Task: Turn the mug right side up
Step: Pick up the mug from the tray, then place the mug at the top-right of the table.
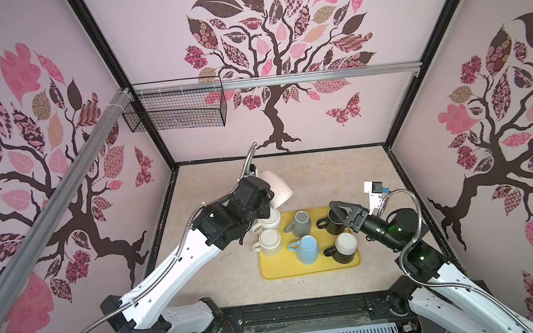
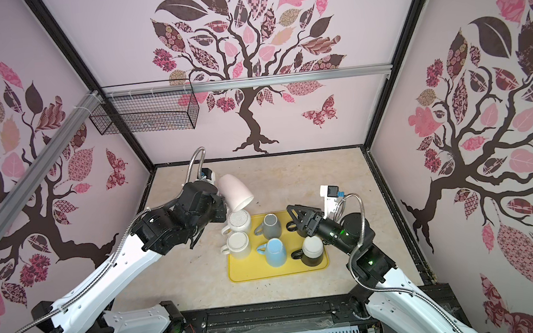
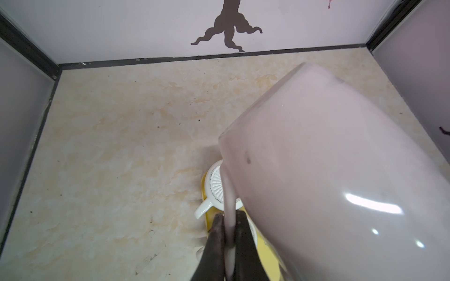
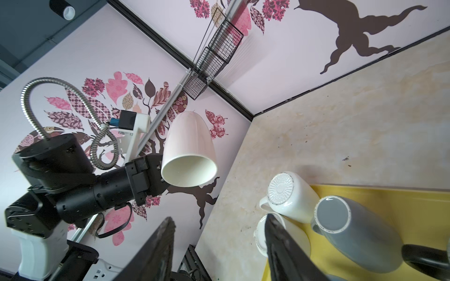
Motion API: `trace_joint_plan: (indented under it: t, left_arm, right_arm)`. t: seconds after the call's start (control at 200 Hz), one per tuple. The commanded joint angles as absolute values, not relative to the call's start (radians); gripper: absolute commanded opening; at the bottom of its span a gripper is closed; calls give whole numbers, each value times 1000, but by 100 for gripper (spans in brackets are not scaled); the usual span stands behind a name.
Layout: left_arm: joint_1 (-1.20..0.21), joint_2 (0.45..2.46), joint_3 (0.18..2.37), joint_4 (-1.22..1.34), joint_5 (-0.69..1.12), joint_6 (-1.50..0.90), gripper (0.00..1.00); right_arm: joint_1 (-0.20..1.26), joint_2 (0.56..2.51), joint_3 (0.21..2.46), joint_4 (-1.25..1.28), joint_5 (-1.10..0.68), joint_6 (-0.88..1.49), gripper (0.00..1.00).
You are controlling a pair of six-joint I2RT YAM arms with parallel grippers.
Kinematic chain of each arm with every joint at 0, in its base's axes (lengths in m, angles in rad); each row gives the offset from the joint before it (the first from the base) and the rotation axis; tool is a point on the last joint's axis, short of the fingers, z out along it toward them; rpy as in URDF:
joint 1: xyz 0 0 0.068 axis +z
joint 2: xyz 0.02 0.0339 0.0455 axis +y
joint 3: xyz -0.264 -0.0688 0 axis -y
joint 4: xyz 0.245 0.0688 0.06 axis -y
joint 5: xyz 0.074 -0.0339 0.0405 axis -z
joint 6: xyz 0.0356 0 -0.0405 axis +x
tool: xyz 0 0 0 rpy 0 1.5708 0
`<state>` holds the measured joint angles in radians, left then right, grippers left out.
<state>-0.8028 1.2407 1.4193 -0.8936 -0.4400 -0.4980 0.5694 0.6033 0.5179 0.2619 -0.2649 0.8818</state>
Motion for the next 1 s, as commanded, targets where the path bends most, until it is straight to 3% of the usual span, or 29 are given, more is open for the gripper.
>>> trace_joint_plan:
  t: [0.0,0.085,0.285,0.995]
  left_arm:
    - [-796,1204,1463,-725,-398,-605,0]
    - [-795,1188,1448,-685,-389,-645,0]
    - [-793,1180,1437,-665,-377,-700,0]
    - [-792,1125,1317,-557,-273,-742,0]
  right_arm:
    - [602,620,512,379,-272,939,61]
    - [694,652,512,375,-172,879,60]
    - [1069,780,601,350,226,621,60]
    - [1082,1114,631,848,165,439,60]
